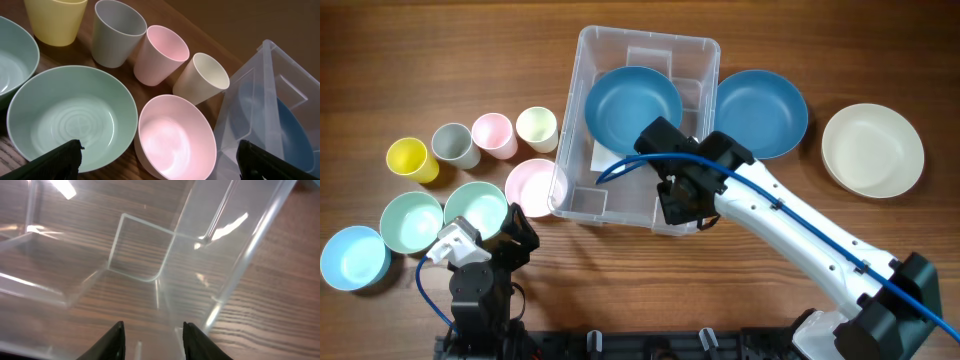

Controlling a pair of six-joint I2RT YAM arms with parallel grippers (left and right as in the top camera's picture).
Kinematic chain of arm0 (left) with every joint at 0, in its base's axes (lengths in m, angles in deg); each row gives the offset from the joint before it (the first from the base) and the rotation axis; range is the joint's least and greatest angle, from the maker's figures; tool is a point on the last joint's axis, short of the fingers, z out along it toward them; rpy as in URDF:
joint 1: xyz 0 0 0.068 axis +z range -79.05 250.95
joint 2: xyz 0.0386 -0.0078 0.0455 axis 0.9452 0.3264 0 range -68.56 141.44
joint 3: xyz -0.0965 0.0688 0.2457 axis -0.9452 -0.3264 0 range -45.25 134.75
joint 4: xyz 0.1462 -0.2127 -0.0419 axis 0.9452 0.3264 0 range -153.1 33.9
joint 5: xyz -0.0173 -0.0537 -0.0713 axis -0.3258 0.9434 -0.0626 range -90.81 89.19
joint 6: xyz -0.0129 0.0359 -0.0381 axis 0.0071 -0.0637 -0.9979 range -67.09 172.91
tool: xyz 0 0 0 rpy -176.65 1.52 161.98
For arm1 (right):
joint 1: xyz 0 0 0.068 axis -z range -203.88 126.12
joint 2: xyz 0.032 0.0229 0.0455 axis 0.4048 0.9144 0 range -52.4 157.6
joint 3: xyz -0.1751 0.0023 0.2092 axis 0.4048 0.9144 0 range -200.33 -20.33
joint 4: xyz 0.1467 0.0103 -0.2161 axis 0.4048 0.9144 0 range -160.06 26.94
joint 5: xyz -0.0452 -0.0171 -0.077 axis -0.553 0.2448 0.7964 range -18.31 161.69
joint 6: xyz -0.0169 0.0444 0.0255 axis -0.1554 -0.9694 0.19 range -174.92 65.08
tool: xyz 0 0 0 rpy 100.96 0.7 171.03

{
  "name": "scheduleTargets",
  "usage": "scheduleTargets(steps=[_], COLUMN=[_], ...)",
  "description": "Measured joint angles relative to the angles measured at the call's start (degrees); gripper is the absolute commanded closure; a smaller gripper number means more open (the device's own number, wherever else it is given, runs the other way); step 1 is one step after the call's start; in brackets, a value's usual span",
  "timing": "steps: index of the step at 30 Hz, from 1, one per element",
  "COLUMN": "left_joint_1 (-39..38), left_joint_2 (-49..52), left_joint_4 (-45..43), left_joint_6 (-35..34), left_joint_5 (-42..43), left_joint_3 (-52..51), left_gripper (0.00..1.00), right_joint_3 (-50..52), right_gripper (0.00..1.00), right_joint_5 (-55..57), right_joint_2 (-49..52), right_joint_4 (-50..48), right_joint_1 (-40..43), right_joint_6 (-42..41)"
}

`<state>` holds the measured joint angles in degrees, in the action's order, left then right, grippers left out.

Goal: Pack container
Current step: 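Release the dark blue bowl and withdraw the right gripper rightward, then move the right gripper to the cream bowl's rim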

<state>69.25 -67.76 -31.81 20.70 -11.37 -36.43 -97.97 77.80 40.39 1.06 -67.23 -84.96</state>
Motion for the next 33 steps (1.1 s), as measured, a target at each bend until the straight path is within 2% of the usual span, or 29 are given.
scheduleTargets(steps=[16, 17, 20, 24, 29, 33], left_joint_1=[0.0, 0.0, 0.0, 0.0, 0.0, 0.0], left_joint_2=[0.0, 0.0, 0.0, 0.0, 0.0, 0.0], left_joint_4=[0.0, 0.0, -0.02, -0.02, -0.02, 0.02], left_joint_6=[0.0, 0.0, 0.0, 0.0, 0.0, 0.0], left_joint_5=[0.0, 0.0, 0.0, 0.0, 0.0, 0.0], left_joint_3=[0.0, 0.0, 0.0, 0.0, 0.0, 0.0], left_gripper=[0.0, 0.0, 0.0, 0.0, 0.0, 0.0], right_joint_3=[1.95, 2.05, 2.21, 1.14, -0.9, -0.87], right_gripper=[0.64, 0.62, 0.4, 0.28, 0.28, 0.24], right_joint_5=[5.35, 5.55, 4.17, 2.01, 2.08, 2.71], right_joint_2=[0.0, -0.02, -1.36, -9.79, -18.53, -19.47], right_joint_4=[2.03, 0.02, -9.64, -16.26, -15.56, -11.78], right_joint_1=[0.92, 0.94, 1.16, 3.43, 16.92, 38.6], right_joint_6=[-6.88, -6.82, -4.0, -2.25, -3.41, -7.45])
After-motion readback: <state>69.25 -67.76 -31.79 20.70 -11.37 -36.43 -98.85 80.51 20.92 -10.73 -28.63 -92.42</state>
